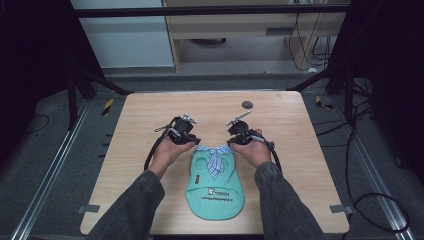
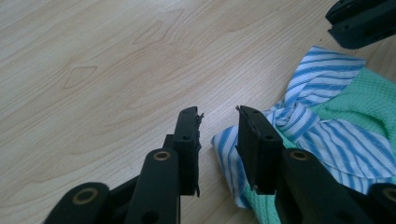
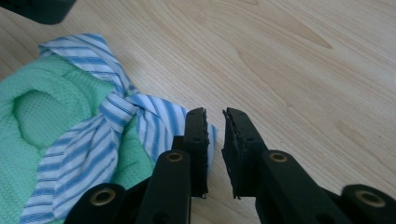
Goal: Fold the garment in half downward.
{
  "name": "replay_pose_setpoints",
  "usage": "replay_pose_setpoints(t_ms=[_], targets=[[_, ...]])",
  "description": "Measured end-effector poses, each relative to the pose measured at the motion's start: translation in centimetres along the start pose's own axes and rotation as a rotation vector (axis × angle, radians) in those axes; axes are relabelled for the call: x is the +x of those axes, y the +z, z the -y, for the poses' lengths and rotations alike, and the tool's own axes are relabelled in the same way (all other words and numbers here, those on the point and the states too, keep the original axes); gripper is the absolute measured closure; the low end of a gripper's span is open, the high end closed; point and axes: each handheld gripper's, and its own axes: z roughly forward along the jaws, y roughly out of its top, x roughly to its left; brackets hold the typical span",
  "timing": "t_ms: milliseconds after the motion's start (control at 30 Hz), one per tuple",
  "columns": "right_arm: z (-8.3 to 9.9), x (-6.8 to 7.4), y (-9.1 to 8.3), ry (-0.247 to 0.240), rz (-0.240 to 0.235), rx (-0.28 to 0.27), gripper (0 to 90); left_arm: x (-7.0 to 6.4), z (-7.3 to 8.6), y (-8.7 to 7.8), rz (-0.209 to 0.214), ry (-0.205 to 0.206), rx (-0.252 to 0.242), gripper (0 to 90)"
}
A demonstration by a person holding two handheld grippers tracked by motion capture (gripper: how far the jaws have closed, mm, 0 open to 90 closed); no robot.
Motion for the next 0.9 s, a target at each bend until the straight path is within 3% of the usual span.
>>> replay_pose_setpoints(t_ms=[167,567,900], targets=[[-0.2,0.3,0.1,-0.012,-0.006,-0.003,75.5,-0.1,0.1,0.2,0.004,-0.009,0.000,62.6],[-0.2,0.7,1.0,-0.004,-0.005,0.037,64.5,-0.3,1.0,1.6,0.027,-0.019,0.061,59.4],[0.0,0.9,1.7,0.005,0.006,0.067,58.6,-0.9,1.8,2.6,0.033,-0.001,0.101,58.8]])
